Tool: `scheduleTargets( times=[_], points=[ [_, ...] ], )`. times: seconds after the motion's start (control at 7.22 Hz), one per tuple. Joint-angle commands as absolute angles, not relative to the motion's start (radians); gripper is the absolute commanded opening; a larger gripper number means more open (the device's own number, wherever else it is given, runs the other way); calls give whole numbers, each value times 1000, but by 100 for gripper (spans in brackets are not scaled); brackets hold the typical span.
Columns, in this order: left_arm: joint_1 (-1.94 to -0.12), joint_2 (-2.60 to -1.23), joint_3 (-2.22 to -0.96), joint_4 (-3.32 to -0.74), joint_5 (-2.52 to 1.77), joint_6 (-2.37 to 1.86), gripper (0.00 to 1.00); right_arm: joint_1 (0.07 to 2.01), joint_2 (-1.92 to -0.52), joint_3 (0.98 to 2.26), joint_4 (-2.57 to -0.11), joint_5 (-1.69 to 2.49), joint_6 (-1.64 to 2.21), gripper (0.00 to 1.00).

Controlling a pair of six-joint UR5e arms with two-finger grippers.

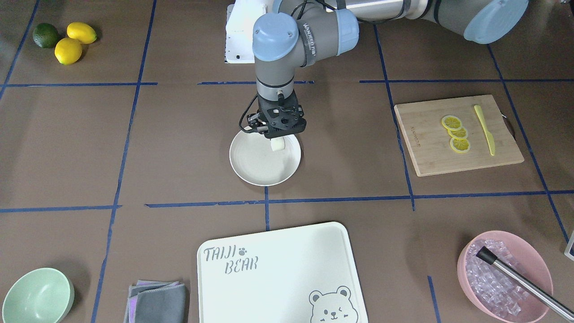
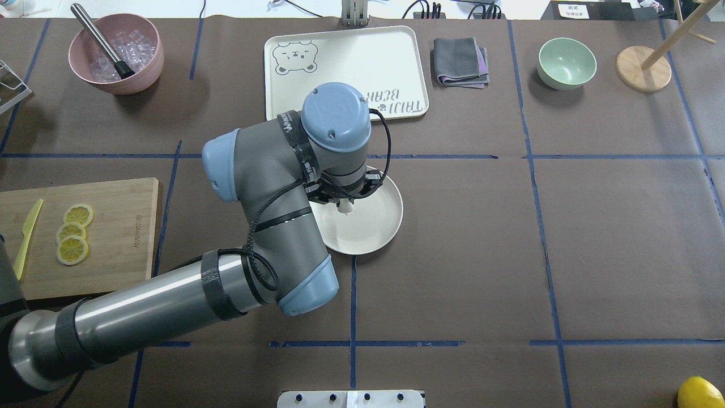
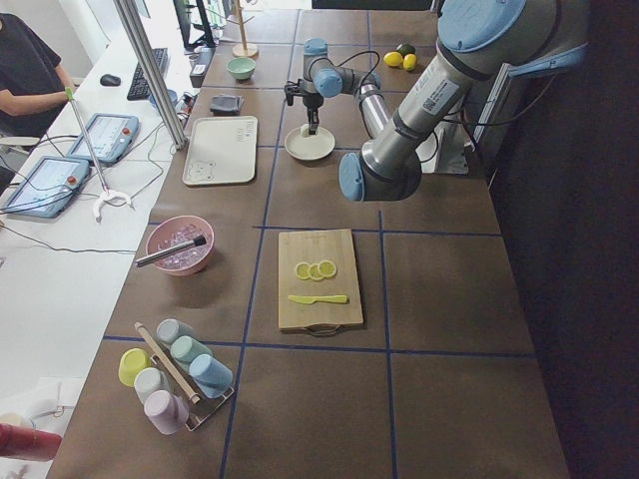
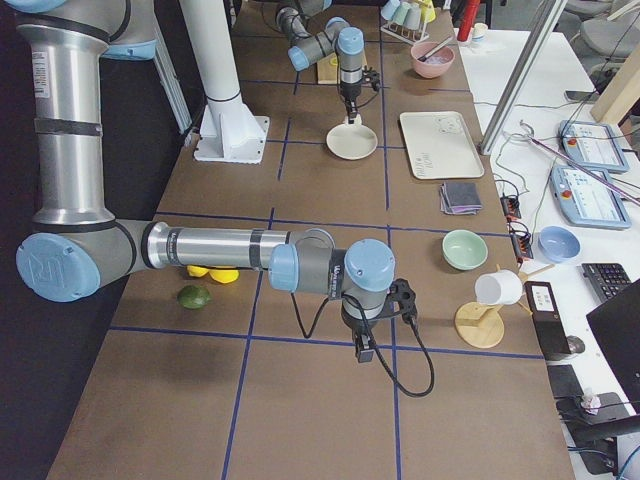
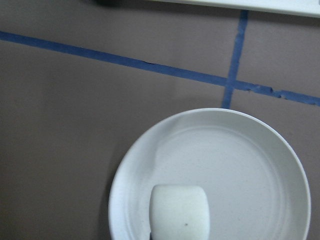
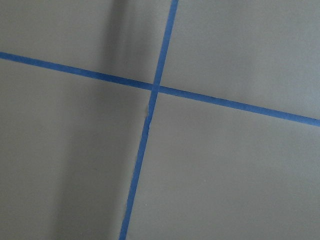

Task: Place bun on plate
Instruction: 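Lift the white bun with the left gripper and carry it over the plate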

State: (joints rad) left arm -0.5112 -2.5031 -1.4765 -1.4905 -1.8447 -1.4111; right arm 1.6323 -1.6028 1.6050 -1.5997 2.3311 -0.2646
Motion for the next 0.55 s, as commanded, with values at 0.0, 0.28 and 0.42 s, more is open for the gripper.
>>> scheduleTargets(
  times=[0.0,0.28,0.42],
  points=[
    [-486,-2526,-1370,-1593,-1816,-1420,30,1637,-1605,1589,-1565,2333,-239,100],
    [-485,-2530,-1324,-1647,-1816,-1419,30,1637,-1603,1591,-1565,2335,-239,100],
    [-485,-2528,-1321,-1647,-1816,-1416,32,1635,-1603,1589,-1565,2335,-239,100]
  ],
)
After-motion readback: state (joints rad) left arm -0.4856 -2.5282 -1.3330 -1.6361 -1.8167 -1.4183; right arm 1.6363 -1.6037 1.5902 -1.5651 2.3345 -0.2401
